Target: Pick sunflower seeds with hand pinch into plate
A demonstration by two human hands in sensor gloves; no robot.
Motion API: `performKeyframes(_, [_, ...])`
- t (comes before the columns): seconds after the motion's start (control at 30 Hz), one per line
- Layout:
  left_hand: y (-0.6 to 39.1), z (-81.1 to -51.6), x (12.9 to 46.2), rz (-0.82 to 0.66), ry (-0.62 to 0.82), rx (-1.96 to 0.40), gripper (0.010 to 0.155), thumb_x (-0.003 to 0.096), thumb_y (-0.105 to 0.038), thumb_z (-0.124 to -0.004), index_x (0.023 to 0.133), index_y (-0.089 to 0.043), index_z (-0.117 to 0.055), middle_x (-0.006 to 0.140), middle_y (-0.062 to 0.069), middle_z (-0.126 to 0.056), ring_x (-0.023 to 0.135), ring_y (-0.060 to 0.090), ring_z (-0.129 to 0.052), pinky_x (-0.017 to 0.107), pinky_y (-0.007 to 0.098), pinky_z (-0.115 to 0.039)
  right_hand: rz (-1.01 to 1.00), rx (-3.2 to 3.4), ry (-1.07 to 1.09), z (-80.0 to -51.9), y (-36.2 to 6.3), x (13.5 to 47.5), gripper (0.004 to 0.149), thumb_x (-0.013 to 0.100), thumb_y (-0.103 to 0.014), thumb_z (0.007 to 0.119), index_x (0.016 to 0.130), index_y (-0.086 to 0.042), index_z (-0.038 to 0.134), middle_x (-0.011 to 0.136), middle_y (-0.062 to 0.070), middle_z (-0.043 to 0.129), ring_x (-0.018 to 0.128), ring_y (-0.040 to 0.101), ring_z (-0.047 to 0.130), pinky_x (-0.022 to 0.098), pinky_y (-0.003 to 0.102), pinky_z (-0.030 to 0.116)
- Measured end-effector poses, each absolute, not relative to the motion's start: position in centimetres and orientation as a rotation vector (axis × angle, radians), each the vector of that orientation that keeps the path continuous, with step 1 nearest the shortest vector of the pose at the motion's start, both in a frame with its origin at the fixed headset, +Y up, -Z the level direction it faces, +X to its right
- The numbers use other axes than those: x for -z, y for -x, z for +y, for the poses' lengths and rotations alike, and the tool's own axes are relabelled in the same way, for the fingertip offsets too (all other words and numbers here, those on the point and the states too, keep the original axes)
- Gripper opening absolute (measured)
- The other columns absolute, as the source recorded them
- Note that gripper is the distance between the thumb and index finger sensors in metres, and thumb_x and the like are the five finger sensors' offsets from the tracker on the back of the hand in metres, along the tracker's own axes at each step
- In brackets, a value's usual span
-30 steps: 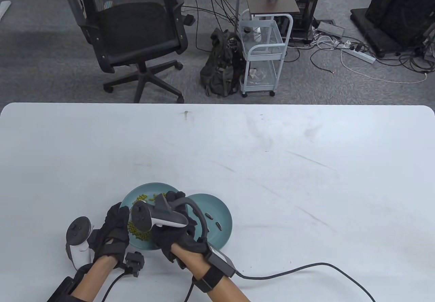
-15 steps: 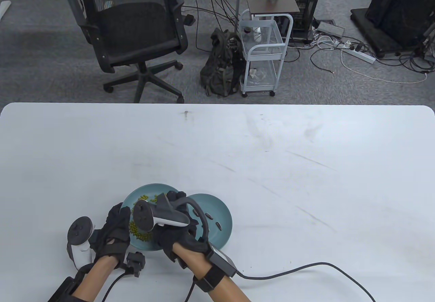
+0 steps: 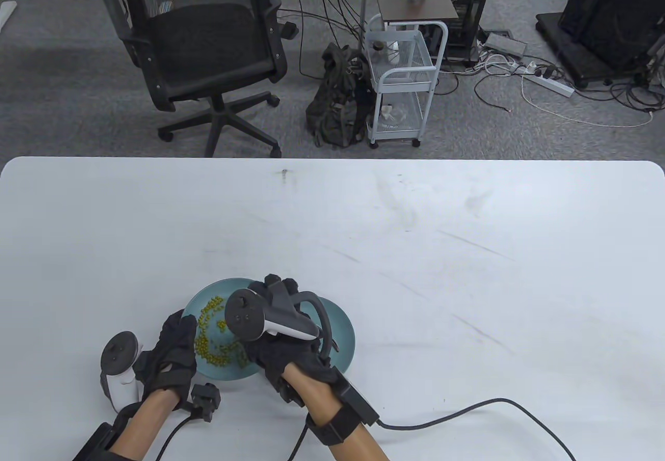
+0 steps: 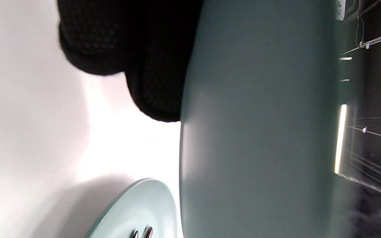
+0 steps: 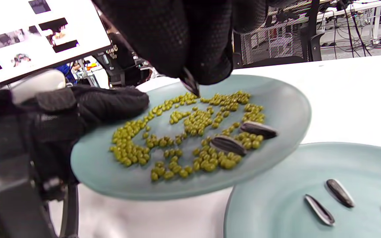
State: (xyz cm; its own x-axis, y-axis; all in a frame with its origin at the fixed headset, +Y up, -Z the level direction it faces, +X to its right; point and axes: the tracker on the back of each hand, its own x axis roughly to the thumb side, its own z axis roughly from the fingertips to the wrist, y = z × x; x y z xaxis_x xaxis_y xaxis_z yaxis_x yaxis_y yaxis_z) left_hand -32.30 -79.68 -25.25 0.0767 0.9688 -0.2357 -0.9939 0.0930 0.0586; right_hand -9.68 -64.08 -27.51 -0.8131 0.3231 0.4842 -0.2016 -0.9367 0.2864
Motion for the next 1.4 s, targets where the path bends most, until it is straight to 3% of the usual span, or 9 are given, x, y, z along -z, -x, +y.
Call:
performKeyframes(0.27, [32.6, -79.0, 25.2, 0.212, 0.112, -1.503, 0.046, 0.0628, -0.041, -0.056, 0.099, -0.016, -0.043, 0.079, 0.005, -0.084, 0.044, 0.017, -0.104, 0.039, 0.036, -0.087, 0.199, -2.720, -0.657, -62.3, 3.8, 26.9, 0.033, 0.054, -0.020, 0.091, 0.073, 0.007, 0.093, 0.111, 0.036, 0.049, 0.100, 0.067, 0.035, 0.067, 0.079, 0.029])
performKeyframes(0.4, [32.5, -78.9, 25.2, 0.214, 0.113, -1.512, 0.046, 0.0627, -0.041, -0.056, 0.099, -0.016, -0.043, 0.079, 0.005, -0.084, 0.044, 0.017, -0.104, 0.038, 0.036, -0.087, 0.226, -2.736, -0.614, -64.7, 1.3, 26.7, 0.033, 0.054, -0.021, 0.090, 0.074, 0.006, 0.092, 0.111, 0.036, 0.049, 0.100, 0.067, 0.035, 0.067, 0.078, 0.029])
performKeyframes(0.53, [32.5, -78.9, 25.2, 0.224, 0.115, -1.516, 0.046, 0.0627, -0.041, -0.056, 0.099, -0.016, -0.043, 0.079, 0.005, -0.084, 0.044, 0.017, -0.104, 0.038, 0.036, -0.087, 0.298, -2.707, -0.535, -68.8, -0.3, 26.9, 0.033, 0.053, -0.020, 0.091, 0.073, 0.006, 0.093, 0.110, 0.036, 0.050, 0.099, 0.067, 0.036, 0.066, 0.079, 0.030])
performKeyframes(0.83, [32.4, -78.9, 25.3, 0.240, 0.129, -1.524, 0.046, 0.0626, -0.041, -0.056, 0.099, -0.016, -0.043, 0.079, 0.005, -0.084, 0.043, 0.017, -0.104, 0.038, 0.037, -0.087, 0.497, -2.789, -0.551, -74.2, 0.4, 27.8, 0.033, 0.053, -0.021, 0.090, 0.074, 0.005, 0.092, 0.111, 0.036, 0.047, 0.099, 0.067, 0.034, 0.066, 0.078, 0.029])
performKeyframes(1.4, [32.4, -78.9, 25.3, 0.237, 0.126, -1.521, 0.046, 0.0625, -0.041, -0.057, 0.099, -0.015, -0.044, 0.079, 0.006, -0.084, 0.043, 0.018, -0.104, 0.038, 0.037, -0.087, 0.600, -2.829, -0.551, -75.5, 1.3, 27.9, 0.034, 0.054, -0.022, 0.090, 0.075, 0.004, 0.092, 0.111, 0.037, 0.044, 0.099, 0.068, 0.031, 0.066, 0.078, 0.027])
